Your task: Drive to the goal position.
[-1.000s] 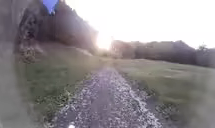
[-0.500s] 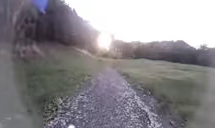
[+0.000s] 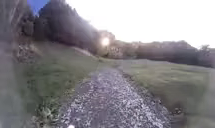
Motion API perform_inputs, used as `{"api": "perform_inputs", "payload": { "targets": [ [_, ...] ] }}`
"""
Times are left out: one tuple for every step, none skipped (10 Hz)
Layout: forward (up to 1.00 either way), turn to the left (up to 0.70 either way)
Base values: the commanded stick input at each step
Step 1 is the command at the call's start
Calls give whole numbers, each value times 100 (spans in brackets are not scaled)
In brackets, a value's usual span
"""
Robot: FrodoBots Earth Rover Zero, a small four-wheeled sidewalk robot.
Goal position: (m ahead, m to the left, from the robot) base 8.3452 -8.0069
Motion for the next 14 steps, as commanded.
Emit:
{"api": "perform_inputs", "payload": {
  "targets": [
    [70,-14],
    [70,-14],
    [70,-14],
    [70,-14],
    [70,-7],
    [70,0],
    [70,0],
    [70,0],
    [70,0],
    [70,0],
    [70,0],
    [70,0],
    [70,0],
    [70,0]
  ]
}}
